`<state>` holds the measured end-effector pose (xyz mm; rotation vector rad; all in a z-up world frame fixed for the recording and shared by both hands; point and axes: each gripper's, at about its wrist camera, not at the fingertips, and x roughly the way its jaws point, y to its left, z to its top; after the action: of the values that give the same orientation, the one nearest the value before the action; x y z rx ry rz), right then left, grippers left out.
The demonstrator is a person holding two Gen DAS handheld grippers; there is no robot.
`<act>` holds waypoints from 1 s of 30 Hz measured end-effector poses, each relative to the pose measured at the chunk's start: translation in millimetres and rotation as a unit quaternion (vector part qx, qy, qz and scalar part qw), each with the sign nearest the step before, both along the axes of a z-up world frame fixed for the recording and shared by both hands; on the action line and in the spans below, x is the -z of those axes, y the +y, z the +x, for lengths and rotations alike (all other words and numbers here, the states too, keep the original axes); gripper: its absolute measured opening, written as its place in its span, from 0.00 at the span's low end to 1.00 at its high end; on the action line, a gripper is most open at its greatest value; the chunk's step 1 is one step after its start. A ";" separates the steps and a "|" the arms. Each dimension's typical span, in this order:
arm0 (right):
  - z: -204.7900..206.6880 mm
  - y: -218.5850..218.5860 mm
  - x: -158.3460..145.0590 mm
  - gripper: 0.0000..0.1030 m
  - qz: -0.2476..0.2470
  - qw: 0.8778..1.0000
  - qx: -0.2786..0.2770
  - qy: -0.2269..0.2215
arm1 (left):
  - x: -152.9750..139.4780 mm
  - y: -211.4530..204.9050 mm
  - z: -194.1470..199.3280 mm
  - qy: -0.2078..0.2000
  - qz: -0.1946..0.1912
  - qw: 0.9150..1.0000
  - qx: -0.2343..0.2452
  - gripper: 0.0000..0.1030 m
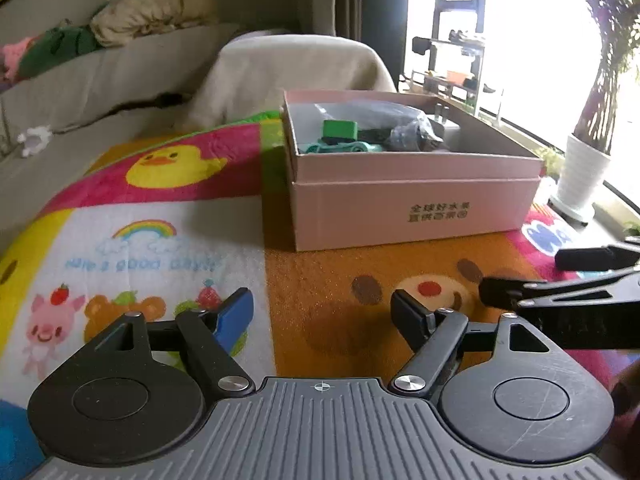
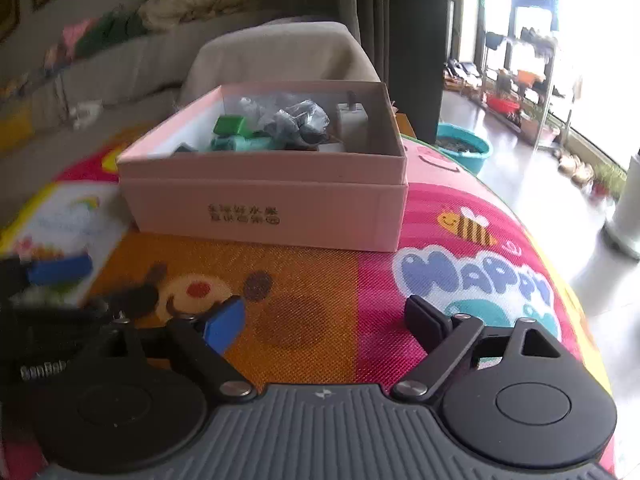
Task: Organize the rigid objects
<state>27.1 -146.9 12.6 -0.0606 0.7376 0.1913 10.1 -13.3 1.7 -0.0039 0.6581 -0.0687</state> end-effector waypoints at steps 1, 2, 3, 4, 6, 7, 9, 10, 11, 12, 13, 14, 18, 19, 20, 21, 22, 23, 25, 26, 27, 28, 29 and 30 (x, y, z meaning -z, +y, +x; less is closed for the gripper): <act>0.3 -0.4 -0.5 0.86 0.003 1.000 0.001 0.001 | -0.1 0.3 0.4 0.000 0.000 1.000 -0.001 0.79; 1.3 -0.2 -0.1 0.87 0.005 1.000 -0.001 0.002 | 0.0 -0.1 0.1 0.000 0.002 1.000 0.000 0.79; 3.6 -1.3 0.2 0.87 0.007 1.000 -0.003 0.001 | 0.2 -0.5 0.1 0.000 0.004 1.000 0.000 0.79; 2.5 -2.0 1.0 0.87 0.008 1.000 -0.004 0.000 | 0.2 -0.6 -0.1 0.000 0.004 1.000 0.000 0.79; -1.1 -5.8 0.6 0.87 0.013 1.000 -0.002 -0.003 | 0.0 -0.8 -0.6 0.000 0.005 1.000 -0.001 0.79; -1.8 -5.4 2.5 0.87 0.014 1.000 -0.001 -0.006 | 0.1 -1.2 -0.5 0.000 0.007 1.000 -0.002 0.80; -5.1 -5.7 2.9 0.87 0.013 1.000 0.003 -0.013 | -0.1 -0.9 -0.3 0.000 0.007 1.000 -0.002 0.80; -7.5 -6.1 2.8 0.87 0.011 1.000 0.006 -0.015 | -0.1 -0.9 -0.3 0.000 0.006 1.000 -0.002 0.80; -8.7 -5.7 3.2 0.87 0.011 1.000 0.009 -0.018 | -0.2 -0.8 -0.5 0.000 0.005 1.000 -0.003 0.79; -9.8 -5.6 3.6 0.87 0.011 1.000 0.012 -0.020 | -0.3 -0.8 -0.7 -0.001 0.005 1.000 -0.003 0.79; -10.6 -6.1 3.9 0.87 0.014 1.000 0.015 -0.022 | -0.3 -0.7 -0.4 -0.001 0.004 1.000 -0.003 0.79; -10.6 -6.7 4.0 0.87 0.017 0.999 0.018 -0.024 | -0.4 -0.5 -0.5 -0.001 0.003 1.000 -0.003 0.79; -10.6 -6.0 4.7 0.87 0.017 0.999 0.022 -0.026 | -0.5 0.6 -1.0 -0.002 0.001 1.000 -0.005 0.77; -10.4 -5.8 4.8 0.87 0.016 0.999 0.023 -0.026 | -0.5 0.5 -1.0 -0.002 0.002 1.000 -0.005 0.77; -10.3 -5.3 5.1 0.87 0.015 0.999 0.023 -0.026 | -0.5 0.6 -1.0 -0.002 0.003 1.000 -0.005 0.77; -10.2 -5.2 5.3 0.87 0.015 0.999 0.024 -0.026 | -0.5 0.7 -1.0 -0.002 0.003 1.000 -0.005 0.77; -9.9 -5.0 5.5 0.88 0.015 0.999 0.025 -0.026 | -0.5 0.9 -1.1 -0.002 0.003 1.000 -0.005 0.77; -9.4 -3.8 5.9 0.88 0.013 0.999 0.024 -0.025 | -0.5 1.1 -1.0 -0.002 0.002 1.000 -0.005 0.77; -8.7 -1.9 6.4 0.89 0.008 0.999 0.024 -0.025 | -0.5 1.0 -1.4 -0.003 0.002 1.000 -0.005 0.77; -8.6 -1.7 6.5 0.89 0.008 0.999 0.024 -0.025 | -0.5 1.0 -1.4 -0.003 0.003 1.000 -0.005 0.77; -8.7 -1.7 6.3 0.89 0.009 0.999 0.024 -0.026 | -0.4 1.4 -1.4 -0.003 0.002 1.000 -0.005 0.76; -8.5 -0.9 6.3 0.89 0.009 0.999 0.024 -0.025 | -0.4 2.1 -1.8 -0.003 0.002 1.000 -0.006 0.76; -8.5 -0.4 6.4 0.89 0.007 0.999 0.024 -0.026 | -0.3 2.5 -2.0 -0.003 0.002 1.000 -0.006 0.76; -8.7 -1.2 6.4 0.89 0.006 0.999 0.024 -0.026 | -0.5 2.3 -2.8 -0.003 0.004 1.000 -0.008 0.76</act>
<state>18.4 -148.1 6.2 -0.0357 0.6857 0.1482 7.3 -11.0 2.2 -0.0024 0.6517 -0.0500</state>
